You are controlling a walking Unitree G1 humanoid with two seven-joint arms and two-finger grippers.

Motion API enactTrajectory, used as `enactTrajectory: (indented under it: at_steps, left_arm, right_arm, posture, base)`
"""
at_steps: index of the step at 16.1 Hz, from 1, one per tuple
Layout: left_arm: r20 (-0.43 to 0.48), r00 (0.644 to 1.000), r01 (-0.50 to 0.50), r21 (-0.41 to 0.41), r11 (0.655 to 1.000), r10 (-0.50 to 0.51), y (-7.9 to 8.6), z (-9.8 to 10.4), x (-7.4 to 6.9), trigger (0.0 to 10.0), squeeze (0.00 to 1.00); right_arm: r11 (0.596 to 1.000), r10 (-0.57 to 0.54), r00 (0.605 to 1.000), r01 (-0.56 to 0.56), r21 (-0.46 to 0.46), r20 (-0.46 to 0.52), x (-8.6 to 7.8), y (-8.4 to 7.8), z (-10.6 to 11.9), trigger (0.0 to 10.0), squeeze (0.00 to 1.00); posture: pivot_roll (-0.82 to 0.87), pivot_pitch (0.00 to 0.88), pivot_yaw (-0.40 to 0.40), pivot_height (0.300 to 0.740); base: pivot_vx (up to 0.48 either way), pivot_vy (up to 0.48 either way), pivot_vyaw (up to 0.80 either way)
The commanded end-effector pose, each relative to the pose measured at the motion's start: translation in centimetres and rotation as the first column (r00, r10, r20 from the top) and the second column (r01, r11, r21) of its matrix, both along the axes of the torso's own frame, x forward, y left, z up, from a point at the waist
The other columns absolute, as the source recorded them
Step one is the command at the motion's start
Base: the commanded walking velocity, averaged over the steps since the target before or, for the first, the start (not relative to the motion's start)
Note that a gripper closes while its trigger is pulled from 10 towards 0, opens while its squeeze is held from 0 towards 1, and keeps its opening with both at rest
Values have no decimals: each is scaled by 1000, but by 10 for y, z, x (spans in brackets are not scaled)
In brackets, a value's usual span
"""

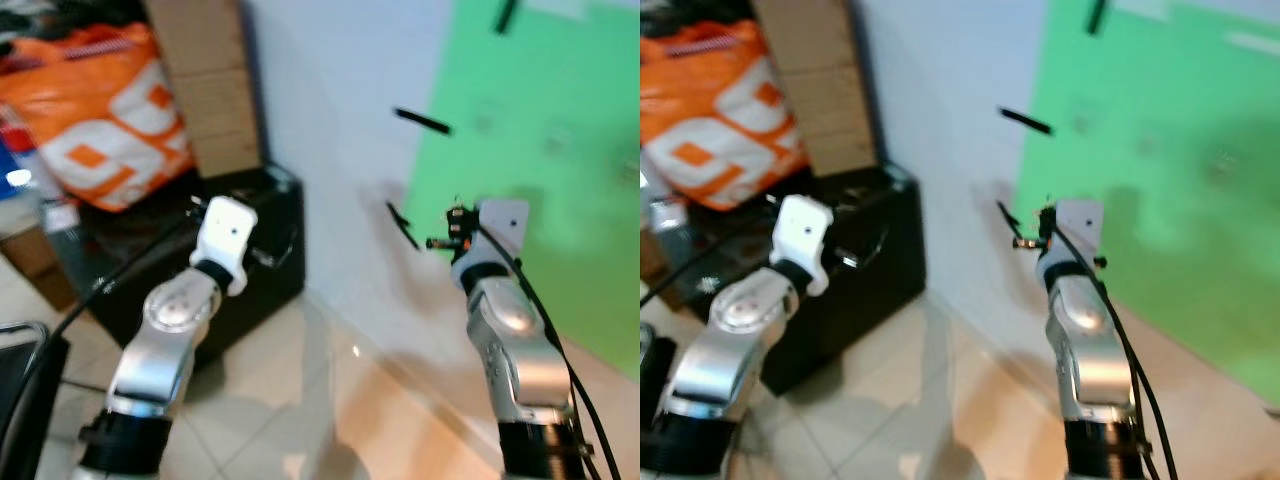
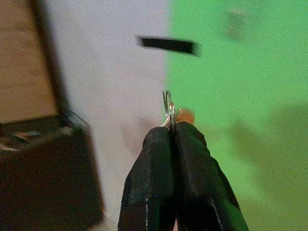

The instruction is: Hang keys on a hook

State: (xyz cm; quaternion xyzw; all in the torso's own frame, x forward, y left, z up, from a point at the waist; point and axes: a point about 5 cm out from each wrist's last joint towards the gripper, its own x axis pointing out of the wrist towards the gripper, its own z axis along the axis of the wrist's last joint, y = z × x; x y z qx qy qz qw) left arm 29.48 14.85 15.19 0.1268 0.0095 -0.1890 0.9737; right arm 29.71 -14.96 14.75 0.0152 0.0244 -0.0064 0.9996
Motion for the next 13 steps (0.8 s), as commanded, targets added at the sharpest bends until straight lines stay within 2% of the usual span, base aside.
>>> enactTrajectory:
  at_steps: [1,8,13]
  left_arm:
    - [-1,1000,-16,7,1000,16,6,0,0,10000,176]
    - [-3,1000,-10,7,1000,10,5,0,1,10000,180]
    - [-5,1000,-3,10,1000,3,4,0,1,10000,180]
  right_arm:
    - [1000,18,1000,-18,10,12,1,6,3,10000,0]
    - [1000,29,999,-29,5,15,3,6,4,10000,0]
    - [994,107,994,-107,-3,36,2,11,7,10000,0]
  posture:
    - [-20,0,44,740]
    - [-18,0,37,740]
    - [-16,0,37,740]
  base:
    - [341,0,-563]
    - [340,0,-800]
    - [338,0,0]
